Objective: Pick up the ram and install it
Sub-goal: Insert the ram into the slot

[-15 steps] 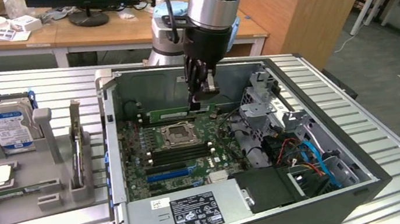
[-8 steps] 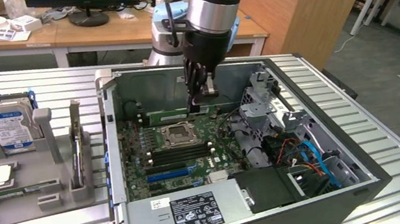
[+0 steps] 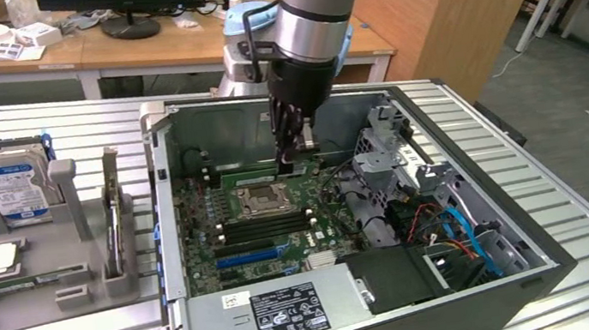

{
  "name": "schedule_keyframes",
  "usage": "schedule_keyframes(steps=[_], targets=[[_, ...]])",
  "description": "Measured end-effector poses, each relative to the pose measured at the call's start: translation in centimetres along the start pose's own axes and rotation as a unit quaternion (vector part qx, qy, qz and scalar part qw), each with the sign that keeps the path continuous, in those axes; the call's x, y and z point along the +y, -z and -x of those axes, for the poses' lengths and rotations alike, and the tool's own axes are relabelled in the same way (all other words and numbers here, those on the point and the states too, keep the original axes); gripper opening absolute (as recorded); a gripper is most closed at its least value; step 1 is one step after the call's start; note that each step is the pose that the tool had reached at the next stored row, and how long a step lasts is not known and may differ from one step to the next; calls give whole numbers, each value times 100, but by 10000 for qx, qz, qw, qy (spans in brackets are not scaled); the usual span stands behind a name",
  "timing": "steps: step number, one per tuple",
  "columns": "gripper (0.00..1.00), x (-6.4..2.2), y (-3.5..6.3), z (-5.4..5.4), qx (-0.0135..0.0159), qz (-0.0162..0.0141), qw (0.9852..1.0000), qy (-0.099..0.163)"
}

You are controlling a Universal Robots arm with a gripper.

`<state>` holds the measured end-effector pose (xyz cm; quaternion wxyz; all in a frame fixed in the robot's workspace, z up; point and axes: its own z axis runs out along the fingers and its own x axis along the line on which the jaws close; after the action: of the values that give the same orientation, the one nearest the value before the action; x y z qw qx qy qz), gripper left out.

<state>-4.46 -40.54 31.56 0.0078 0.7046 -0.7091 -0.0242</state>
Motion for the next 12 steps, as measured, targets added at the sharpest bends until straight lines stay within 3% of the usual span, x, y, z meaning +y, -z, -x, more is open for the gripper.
schedule_keyframes(steps=[12], targets=[[12,-8,-179,-5,-1,0,10000,-15]])
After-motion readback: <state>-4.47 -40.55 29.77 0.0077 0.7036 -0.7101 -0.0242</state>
